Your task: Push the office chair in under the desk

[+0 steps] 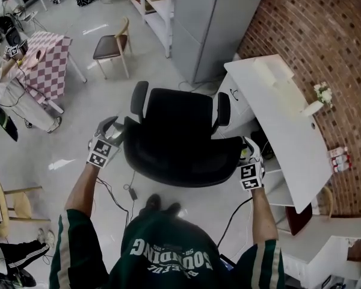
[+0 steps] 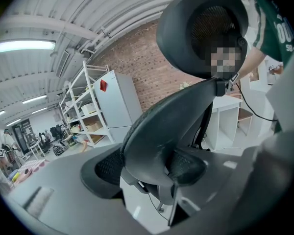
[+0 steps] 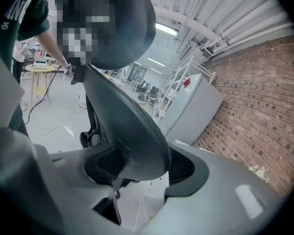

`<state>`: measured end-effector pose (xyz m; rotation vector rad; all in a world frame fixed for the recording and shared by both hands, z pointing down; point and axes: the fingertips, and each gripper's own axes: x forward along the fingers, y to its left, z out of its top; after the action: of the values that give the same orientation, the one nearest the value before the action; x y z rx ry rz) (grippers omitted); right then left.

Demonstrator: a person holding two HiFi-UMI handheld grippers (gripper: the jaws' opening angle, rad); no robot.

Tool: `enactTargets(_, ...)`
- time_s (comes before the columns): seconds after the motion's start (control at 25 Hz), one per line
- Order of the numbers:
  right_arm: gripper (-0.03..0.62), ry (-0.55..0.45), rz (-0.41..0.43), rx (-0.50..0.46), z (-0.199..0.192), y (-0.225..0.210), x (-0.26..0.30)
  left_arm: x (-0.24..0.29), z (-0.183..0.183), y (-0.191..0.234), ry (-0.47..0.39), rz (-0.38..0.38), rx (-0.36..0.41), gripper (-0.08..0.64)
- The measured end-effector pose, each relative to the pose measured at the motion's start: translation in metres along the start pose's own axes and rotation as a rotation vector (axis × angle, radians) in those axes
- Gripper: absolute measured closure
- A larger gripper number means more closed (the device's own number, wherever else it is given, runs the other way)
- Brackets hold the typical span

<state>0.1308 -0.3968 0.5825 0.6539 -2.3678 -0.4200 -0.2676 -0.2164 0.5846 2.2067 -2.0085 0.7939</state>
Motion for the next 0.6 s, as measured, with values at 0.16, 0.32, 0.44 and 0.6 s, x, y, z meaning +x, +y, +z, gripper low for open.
enactTargets(0.16, 0.344, 0.001, -0.006, 0.006, -0.001, 0.002, -0.004, -0.003, -0.001, -0.003, 0.019, -0.005, 0.003, 0.302)
enactTargets(0.32, 0.345, 0.01, -0.019, 0.011, -0.003, 0.007, -0.009, -0.006, -0.002, -0.005, 0.002, -0.011, 0.007, 0.302)
enactTargets(0.44, 0.345, 0.017, -0.036, 0.022, -0.006, 0.016, -0.02, -0.011, -0.003, -0.009, -0.02, -0.03, 0.016, 0.302)
enactTargets(0.6, 0.345, 0.047, -0.068, 0.035, -0.009, 0.031, -0.039, -0.02, -0.005, -0.015, -0.05, -0.066, 0.023, 0.302)
